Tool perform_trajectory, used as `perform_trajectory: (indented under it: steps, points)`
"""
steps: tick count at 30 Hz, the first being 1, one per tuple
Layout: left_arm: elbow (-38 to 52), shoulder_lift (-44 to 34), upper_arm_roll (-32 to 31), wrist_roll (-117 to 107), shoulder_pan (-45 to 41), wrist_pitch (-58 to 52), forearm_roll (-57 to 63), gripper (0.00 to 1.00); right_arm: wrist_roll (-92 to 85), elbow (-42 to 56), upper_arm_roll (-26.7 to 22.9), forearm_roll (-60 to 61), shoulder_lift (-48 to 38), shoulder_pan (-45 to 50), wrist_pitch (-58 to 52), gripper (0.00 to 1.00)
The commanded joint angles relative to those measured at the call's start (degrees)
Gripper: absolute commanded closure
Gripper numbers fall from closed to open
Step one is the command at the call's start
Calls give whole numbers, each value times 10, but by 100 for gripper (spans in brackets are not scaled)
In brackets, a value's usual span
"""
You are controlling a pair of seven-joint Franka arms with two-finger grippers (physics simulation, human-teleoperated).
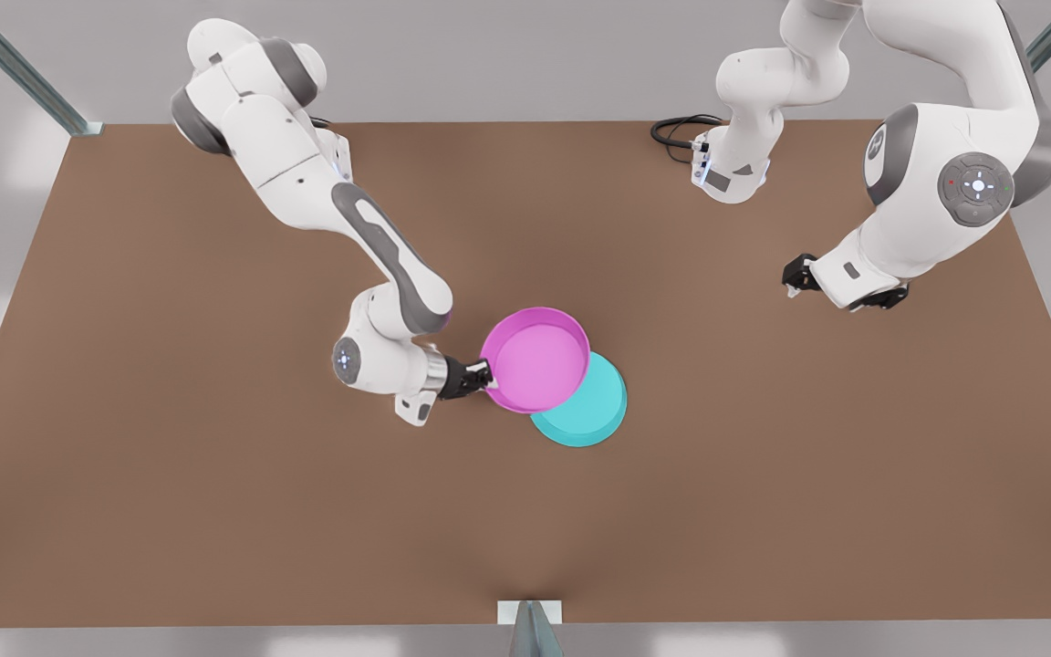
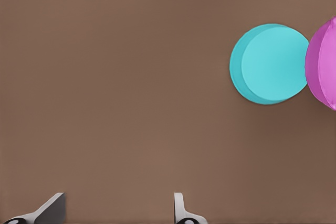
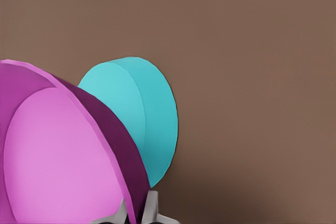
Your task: Flip the blue plate over with the left arm, and stack the pink plate on top of the blue plate with the right arm
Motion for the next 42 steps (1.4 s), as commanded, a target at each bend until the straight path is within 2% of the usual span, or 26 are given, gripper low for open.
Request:
perform_trajectory:
  steps: [1,7,20,21,26,28,31,32,33,34,35,36,39,41,42]
  points:
    - [0,-1,-1,62,0,1,0,0,161,26,-1,-12,21,18,30,79]
    - [0,0,-1,62,0,1,0,0,225,85,-30,-26,72,76,55,79]
    - [-1,2,-1,63,3,1,0,0,227,108,-32,-29,100,91,80,79]
    - [-1,2,-1,63,5,2,0,0,226,108,-32,-32,100,91,80,0]
    - [0,2,-1,63,6,2,0,0,223,105,-32,-45,94,84,78,0]
    - [0,0,0,63,6,3,1,0,222,87,-33,-53,56,62,44,0]
    - [1,-2,0,63,6,9,1,0,220,42,-35,-55,-45,20,-49,0]
    - [2,-2,0,64,6,11,0,0,220,32,-54,-80,-82,0,-101,0]
    - [2,-3,0,64,6,15,0,0,225,52,-111,-194,-136,0,-249,0]
    - [1,-4,0,64,6,15,0,0,222,102,-125,-370,-169,-4,-390,0]
    - [2,-3,0,64,6,15,0,0,214,150,-130,-461,-178,-11,-485,0]
    - [2,-3,0,64,6,15,0,0,172,182,-136,-496,-179,-31,-521,0]
    - [2,-3,0,63,6,15,0,0,134,172,-140,-491,-242,-125,-520,0]
    - [2,-3,0,63,6,15,0,0,151,26,-151,-479,-345,-142,-459,0]
    - [2,-4,1,62,6,15,0,0,192,37,-152,-457,-330,-155,-458,0]
